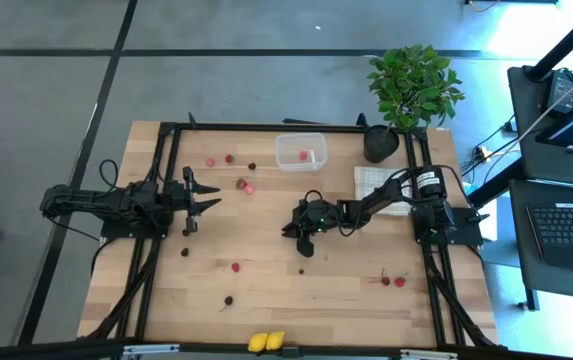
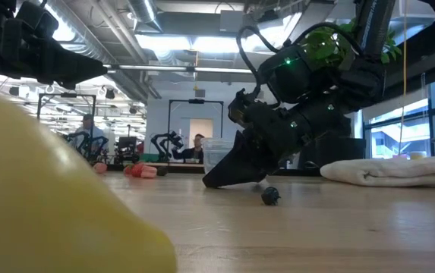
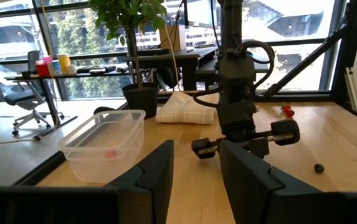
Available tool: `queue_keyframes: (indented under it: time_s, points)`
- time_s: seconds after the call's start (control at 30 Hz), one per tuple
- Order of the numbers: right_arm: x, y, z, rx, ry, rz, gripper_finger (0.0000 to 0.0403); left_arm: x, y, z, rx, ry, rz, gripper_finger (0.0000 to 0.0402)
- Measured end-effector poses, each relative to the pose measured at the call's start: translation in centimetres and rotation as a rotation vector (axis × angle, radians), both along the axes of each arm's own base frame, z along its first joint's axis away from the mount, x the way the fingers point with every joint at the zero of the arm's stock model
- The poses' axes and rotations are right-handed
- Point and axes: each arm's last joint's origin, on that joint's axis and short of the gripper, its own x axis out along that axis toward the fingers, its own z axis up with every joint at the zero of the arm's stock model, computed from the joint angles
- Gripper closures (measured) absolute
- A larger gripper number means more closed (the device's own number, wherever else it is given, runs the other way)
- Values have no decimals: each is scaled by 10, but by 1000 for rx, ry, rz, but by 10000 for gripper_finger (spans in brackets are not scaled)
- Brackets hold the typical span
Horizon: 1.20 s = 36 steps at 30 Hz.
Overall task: Pick and placing Produce into tupperware
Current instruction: Put the top blueberry into the transparent container
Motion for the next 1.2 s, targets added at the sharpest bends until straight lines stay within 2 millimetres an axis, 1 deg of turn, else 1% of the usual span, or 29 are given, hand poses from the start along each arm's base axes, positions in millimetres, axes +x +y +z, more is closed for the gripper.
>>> queue_keyframes:
  time_s: [0.2,0.27,0.43,0.57,0.73,0.87,1.03,1.2]
  points:
    - [1,0,2,10,-60,-7,322,0,0,0,-1,0,0,278]
    - [2,0,7,5,-90,4,322,0,0,0,-1,0,0,278]
    - [-1,2,18,2,-43,35,322,0,0,0,-1,0,0,278]
    - [-6,2,31,-6,-4,49,322,0,0,0,0,1,0,278]
    - [-4,1,54,-53,-89,74,322,0,0,0,1,1,0,278]
    - [-5,1,56,-72,-95,81,322,0,0,0,1,1,0,278]
    - [-4,1,57,-53,-98,63,322,0,0,0,0,1,0,278]
    - [-1,-1,63,-45,-167,27,322,0,0,0,0,1,0,278]
